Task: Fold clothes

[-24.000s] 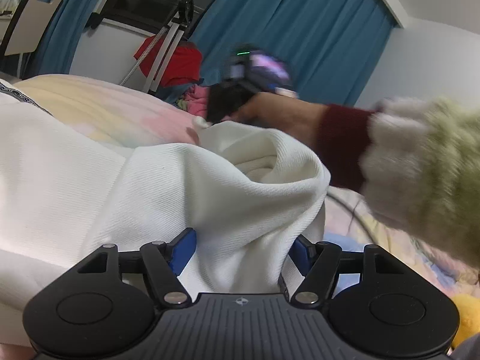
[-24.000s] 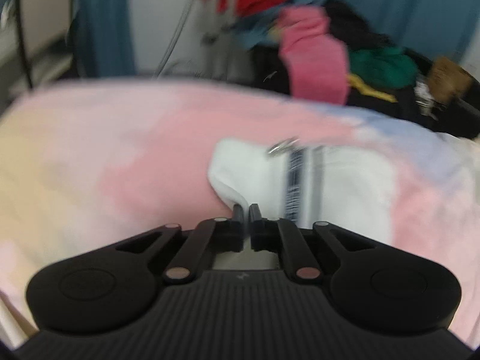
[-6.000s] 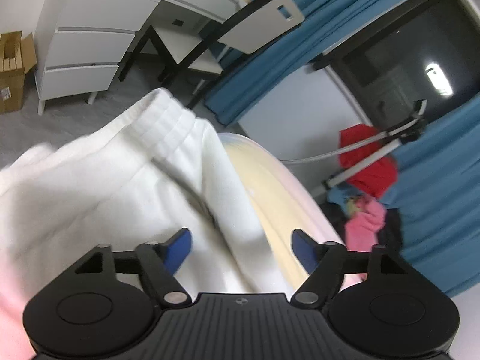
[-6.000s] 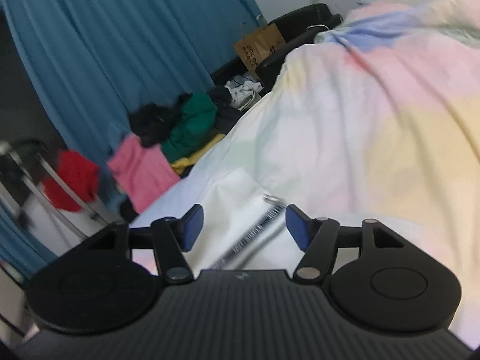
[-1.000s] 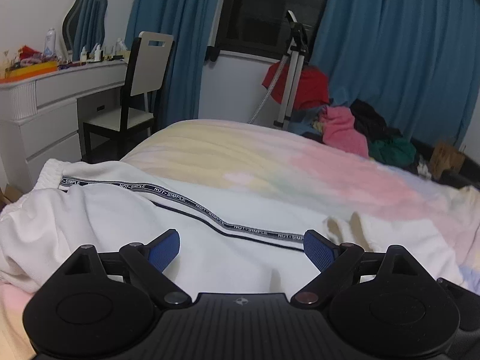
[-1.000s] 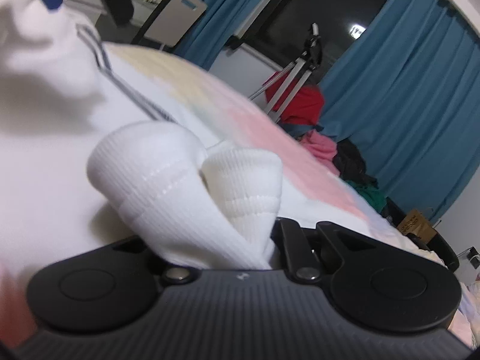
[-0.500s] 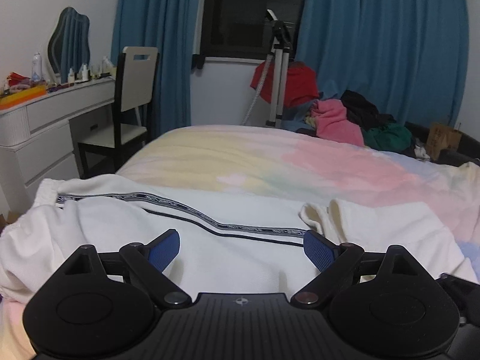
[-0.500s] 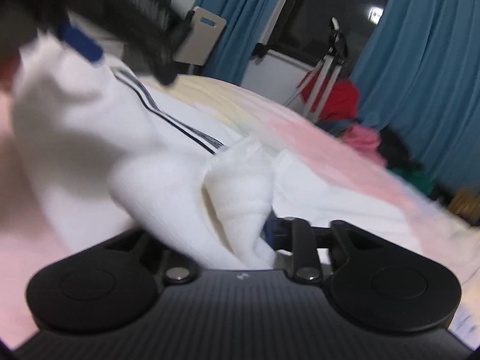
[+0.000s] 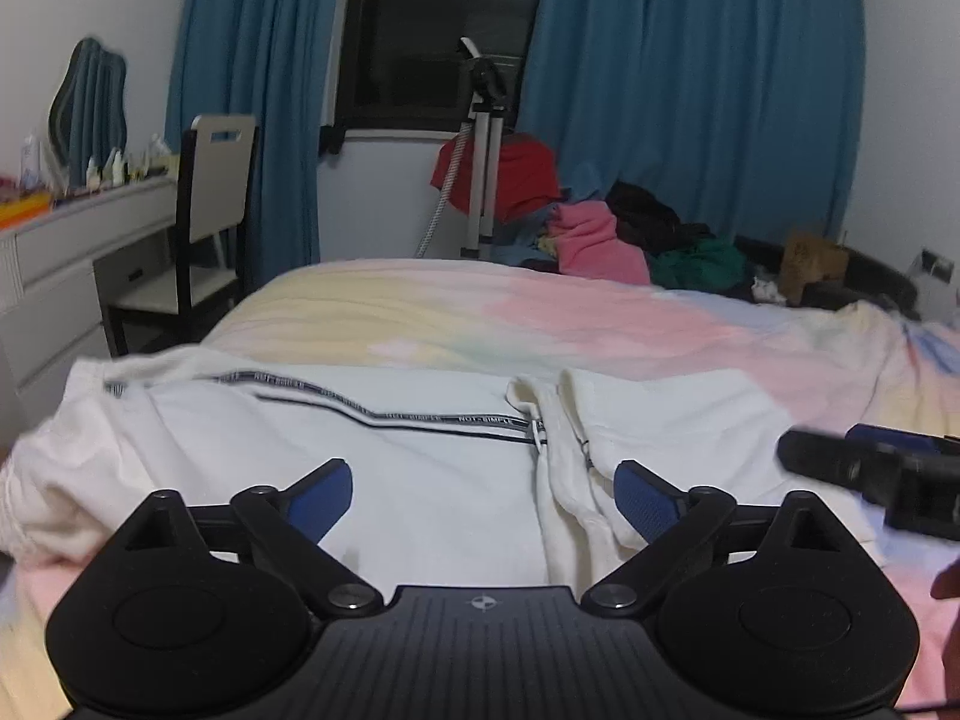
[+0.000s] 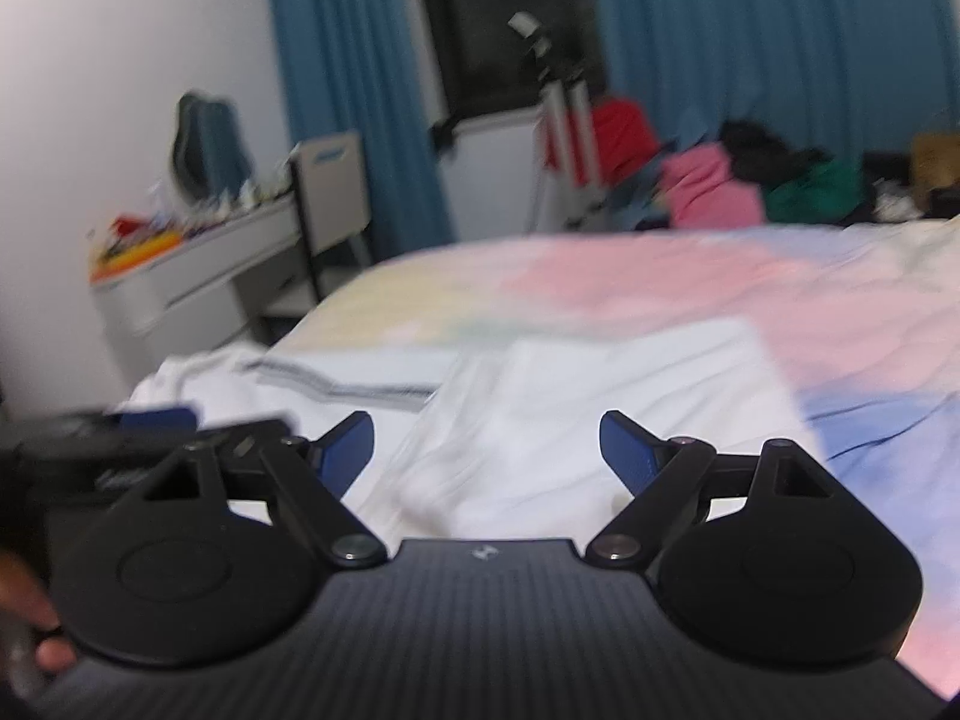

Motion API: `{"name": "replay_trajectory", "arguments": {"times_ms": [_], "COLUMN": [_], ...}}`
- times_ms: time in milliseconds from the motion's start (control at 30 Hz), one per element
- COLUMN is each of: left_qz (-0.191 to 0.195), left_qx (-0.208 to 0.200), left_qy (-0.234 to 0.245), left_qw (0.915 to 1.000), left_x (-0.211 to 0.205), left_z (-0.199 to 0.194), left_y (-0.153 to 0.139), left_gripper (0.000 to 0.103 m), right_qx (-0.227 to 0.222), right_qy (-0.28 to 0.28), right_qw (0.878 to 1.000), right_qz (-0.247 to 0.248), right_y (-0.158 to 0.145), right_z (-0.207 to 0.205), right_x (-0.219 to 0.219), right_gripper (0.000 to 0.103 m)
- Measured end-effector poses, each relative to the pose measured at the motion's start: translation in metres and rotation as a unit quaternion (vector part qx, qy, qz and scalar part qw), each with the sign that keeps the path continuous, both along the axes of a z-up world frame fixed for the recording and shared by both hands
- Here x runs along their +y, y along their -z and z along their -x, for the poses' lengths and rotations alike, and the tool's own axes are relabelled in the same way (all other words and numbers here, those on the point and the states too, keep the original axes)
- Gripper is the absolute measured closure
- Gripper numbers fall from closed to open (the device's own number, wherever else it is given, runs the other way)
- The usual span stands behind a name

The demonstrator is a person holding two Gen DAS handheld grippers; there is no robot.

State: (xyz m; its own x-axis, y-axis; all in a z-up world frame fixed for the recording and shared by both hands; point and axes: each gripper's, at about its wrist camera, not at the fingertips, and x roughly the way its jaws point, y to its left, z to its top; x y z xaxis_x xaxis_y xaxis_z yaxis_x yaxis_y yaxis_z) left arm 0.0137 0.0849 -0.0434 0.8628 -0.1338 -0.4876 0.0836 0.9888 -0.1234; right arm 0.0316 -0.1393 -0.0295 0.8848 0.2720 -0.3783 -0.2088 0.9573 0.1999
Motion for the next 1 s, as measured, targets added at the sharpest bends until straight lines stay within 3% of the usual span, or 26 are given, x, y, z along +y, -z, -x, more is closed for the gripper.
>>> {"name": "replay_trajectory", "arguments": {"times_ms": [133,200,233,333,533,567,700,833,867,1000], "left_qz": [0.085,0.156,0.203,0.323,0.482,0.500,0.534,0.547,0.538,0.475], "left_qx": [0.029,0.049,0.062,0.091,0.092,0.094,0.084,0.061,0.055,0.043], "left_qy": [-0.062,-0.110,-0.141,-0.257,-0.354,-0.354,-0.370,-0.391,-0.396,-0.423], "left_qw": [0.9940,0.9804,0.9670,0.9063,0.7962,0.7848,0.7556,0.7371,0.7418,0.7704], "left_x": [0.035,0.065,0.084,0.137,0.210,0.217,0.234,0.254,0.260,0.275], "left_z": [-0.006,-0.009,-0.010,-0.003,0.001,-0.003,-0.021,-0.030,-0.030,-0.037], "left_y": [0.002,0.005,0.010,0.029,0.070,0.076,0.088,0.098,0.099,0.094], "left_gripper": [0.002,0.002,0.001,0.001,0.004,0.005,0.007,0.017,0.019,0.049], "right_qx": [0.022,0.044,0.053,0.068,0.087,0.086,0.082,0.086,0.093,0.122], "right_qy": [0.035,0.048,0.052,0.057,0.059,0.055,0.041,0.024,0.016,-0.002], "right_qw": [0.999,0.997,0.996,0.994,0.992,0.993,0.994,0.995,0.995,0.992], "right_qz": [-0.023,-0.042,-0.049,-0.059,-0.066,-0.064,-0.054,-0.035,-0.029,0.009], "right_y": [0.009,0.014,0.016,0.020,0.026,0.026,0.026,0.032,0.035,0.056], "right_z": [-0.012,-0.018,-0.020,-0.024,-0.032,-0.033,-0.036,-0.042,-0.046,-0.064], "right_x": [-0.016,-0.023,-0.025,-0.030,-0.030,-0.029,-0.024,-0.016,-0.013,0.000], "right_gripper": [0.019,0.019,0.019,0.019,0.019,0.019,0.019,0.019,0.019,0.017]}}
